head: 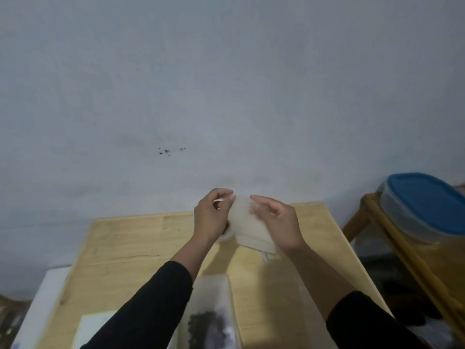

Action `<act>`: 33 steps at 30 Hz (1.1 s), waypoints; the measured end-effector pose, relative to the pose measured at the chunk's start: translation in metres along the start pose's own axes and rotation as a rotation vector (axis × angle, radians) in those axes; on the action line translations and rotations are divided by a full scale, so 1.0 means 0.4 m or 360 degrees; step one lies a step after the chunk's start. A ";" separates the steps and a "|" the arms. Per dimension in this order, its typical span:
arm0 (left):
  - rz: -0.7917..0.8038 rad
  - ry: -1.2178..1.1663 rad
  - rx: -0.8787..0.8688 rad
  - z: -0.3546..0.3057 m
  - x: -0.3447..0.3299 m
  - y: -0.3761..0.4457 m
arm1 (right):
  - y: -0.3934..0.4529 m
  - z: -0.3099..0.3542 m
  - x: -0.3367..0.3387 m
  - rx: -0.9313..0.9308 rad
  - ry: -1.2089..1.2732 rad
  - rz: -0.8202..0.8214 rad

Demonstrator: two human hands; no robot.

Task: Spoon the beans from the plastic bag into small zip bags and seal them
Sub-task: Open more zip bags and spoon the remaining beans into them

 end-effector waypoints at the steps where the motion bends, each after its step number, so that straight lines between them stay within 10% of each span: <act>1: -0.0012 -0.0023 0.0031 0.000 0.014 0.000 | 0.002 0.009 -0.022 0.0011 0.0004 0.0011; 12: -0.0182 -0.0692 0.0511 0.036 0.121 0.009 | -0.006 0.019 -0.183 0.0013 0.0050 0.0360; 33: 0.0055 -0.0561 0.0228 0.029 0.091 -0.004 | 0.012 0.030 -0.169 0.0069 -0.0199 0.0174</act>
Point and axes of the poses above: each hand's wrist, its own y-axis towards the middle knuckle, its own x-axis out of the back of the hand, z = x × y, the point moved 5 cm from there along y, towards the middle knuckle, and after that the axes turned 5 degrees about -x, right-handed, at the moved point
